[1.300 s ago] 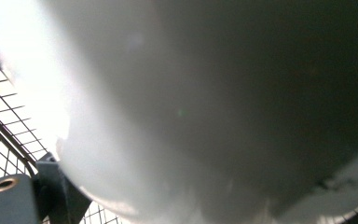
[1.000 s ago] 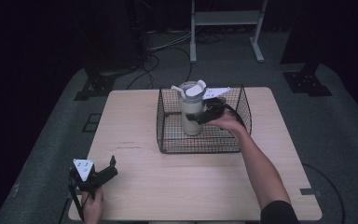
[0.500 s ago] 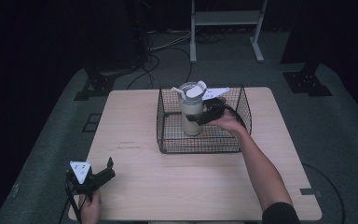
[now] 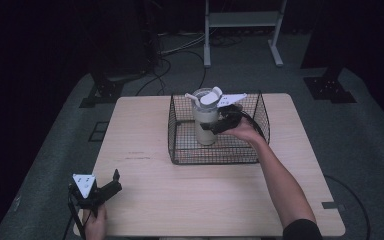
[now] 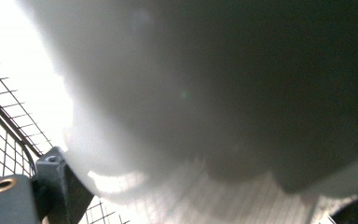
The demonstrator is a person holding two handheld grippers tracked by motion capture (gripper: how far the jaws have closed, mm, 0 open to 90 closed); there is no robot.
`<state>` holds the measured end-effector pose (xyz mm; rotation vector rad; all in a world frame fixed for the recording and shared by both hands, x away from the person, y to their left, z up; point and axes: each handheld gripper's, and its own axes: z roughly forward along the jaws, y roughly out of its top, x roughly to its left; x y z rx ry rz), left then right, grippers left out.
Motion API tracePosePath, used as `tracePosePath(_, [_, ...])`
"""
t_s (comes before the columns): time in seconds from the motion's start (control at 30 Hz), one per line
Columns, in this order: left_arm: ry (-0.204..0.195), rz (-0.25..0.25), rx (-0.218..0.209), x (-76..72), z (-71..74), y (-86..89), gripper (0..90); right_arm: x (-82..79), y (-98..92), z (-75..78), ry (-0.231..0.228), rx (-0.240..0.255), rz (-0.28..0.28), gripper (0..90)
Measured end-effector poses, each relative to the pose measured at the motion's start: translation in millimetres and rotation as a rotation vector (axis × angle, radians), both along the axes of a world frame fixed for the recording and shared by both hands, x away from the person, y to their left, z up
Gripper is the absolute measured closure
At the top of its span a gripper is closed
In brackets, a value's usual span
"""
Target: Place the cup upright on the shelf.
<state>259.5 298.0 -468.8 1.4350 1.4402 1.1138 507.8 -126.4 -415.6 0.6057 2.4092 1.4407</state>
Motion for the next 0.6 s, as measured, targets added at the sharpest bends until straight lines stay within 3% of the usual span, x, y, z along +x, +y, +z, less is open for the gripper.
tracePosePath(0.6, [-0.004, -0.005, 0.002, 0.0, 1.0, -1.0, 0.0, -5.3, -3.6, 11.5, 0.042, -0.061, -0.012, 7.2])
